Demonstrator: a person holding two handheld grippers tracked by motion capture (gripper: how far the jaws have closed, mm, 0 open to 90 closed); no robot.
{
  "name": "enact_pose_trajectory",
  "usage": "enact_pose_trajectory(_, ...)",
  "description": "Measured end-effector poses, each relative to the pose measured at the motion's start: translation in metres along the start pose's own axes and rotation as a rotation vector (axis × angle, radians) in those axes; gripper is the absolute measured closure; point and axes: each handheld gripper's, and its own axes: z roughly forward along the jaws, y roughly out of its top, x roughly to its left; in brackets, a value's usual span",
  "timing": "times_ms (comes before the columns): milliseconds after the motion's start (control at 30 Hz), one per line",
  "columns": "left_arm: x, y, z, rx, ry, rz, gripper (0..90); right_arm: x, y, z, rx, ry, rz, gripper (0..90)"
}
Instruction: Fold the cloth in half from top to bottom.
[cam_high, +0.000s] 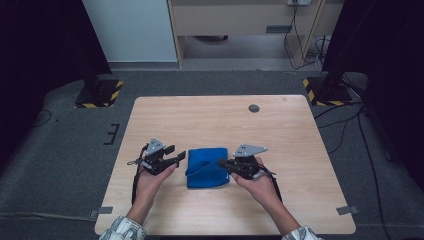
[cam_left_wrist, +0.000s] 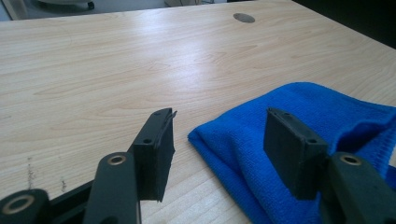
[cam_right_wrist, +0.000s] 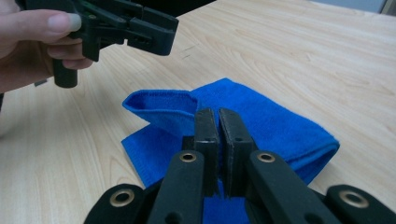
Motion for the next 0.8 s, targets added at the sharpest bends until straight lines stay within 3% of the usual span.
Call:
enact_pose_trajectory(200, 0.001, -0.002, 0.000, 0.005, 0.006, -0.003, 42.7, 0.001, -0.013, 0.001, 0.044, 0.010, -0.006, 85.3)
enact_pose_trajectory(800, -0.001, -0.008, 0.003, 0.019, 0.010, 0.014, 40.8, 0.007, -0.042, -0.001, 0.152, 0.024, -0.023, 68.3)
